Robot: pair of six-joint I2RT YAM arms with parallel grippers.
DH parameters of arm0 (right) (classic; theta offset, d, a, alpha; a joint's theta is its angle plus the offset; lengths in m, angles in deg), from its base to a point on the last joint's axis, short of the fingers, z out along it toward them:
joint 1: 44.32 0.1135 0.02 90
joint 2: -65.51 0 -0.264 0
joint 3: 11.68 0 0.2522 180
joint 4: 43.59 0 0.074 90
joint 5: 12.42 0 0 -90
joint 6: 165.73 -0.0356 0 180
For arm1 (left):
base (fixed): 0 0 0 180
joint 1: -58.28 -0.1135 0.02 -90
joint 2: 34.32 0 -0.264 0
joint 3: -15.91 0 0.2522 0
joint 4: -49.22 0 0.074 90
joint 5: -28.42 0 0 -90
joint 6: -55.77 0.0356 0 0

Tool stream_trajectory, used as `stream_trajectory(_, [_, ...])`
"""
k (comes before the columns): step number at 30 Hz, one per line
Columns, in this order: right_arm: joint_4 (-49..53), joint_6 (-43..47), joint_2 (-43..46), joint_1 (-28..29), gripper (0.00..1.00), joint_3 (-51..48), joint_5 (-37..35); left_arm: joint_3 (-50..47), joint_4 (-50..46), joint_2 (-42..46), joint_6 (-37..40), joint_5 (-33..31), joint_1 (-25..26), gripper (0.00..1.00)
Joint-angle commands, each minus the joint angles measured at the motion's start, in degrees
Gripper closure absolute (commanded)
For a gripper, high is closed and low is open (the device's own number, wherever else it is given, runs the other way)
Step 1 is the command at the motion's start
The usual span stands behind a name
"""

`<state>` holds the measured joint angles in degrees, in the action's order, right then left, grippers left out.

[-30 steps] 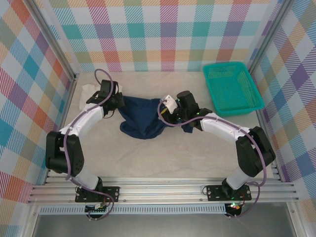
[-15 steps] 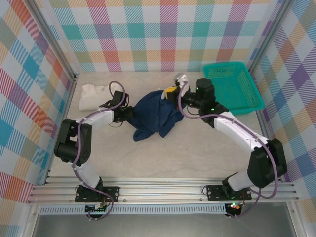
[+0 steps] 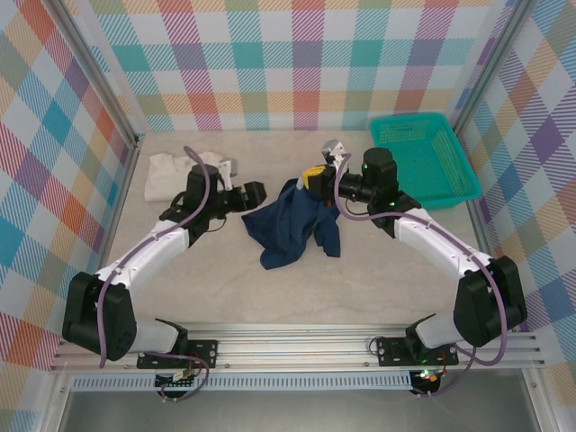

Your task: Fold the inside-out t-shirt

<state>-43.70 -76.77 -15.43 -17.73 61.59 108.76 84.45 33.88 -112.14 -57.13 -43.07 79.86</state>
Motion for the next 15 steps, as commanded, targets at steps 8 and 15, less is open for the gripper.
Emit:
stream_trajectory(8, [-0.6,1.8,2.9,-0.2,1.00,-1.1,1.5,13.7,-5.5,-15.7,3.2,7.9,5.9,0.54])
stream_trajectory(15, [-3.9,-3.3,12.0,-5.6,1.00,-0.1,-0.3,7.7,1.5,-16.2,-10.6,1.2,-5.6,1.00])
